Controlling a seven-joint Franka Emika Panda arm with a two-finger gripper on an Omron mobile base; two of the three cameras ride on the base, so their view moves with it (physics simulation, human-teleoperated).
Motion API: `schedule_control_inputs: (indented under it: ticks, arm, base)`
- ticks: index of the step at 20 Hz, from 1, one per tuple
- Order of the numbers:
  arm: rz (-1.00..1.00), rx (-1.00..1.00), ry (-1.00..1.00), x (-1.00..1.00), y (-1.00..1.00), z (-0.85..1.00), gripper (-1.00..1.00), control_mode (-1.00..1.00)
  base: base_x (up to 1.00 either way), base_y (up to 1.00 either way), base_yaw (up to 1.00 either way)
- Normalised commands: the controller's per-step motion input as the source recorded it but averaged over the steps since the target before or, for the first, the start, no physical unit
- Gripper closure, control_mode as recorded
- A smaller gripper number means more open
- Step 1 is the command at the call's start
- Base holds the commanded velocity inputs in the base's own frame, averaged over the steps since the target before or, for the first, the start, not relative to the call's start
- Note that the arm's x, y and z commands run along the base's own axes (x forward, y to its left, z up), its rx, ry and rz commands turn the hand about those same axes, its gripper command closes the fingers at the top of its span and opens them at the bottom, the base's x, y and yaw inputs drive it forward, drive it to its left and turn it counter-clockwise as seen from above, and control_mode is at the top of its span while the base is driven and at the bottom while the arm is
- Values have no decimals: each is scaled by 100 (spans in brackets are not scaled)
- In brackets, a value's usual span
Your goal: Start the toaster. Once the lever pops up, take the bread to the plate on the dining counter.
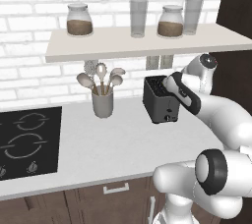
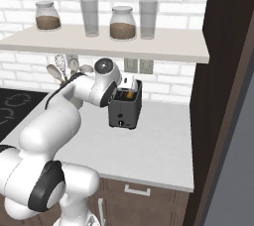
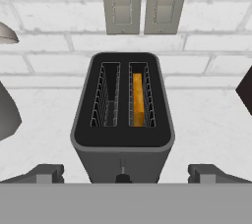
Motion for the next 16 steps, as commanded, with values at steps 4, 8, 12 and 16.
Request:
schedule_control_inputs:
  ticks: [4, 8, 12, 16]
  arm:
    - [0, 0, 0, 0, 0, 0, -100, -100]
    - [0, 0, 0, 0, 0, 0, -100, -100]
    - [0, 0, 0, 0, 0, 0, -100, -100]
    - [0, 0, 0, 0, 0, 0, -100, -100]
  base:
    - [0, 0, 0]
    - [0, 0, 0]
    - [0, 0, 0]
    - [0, 0, 0]
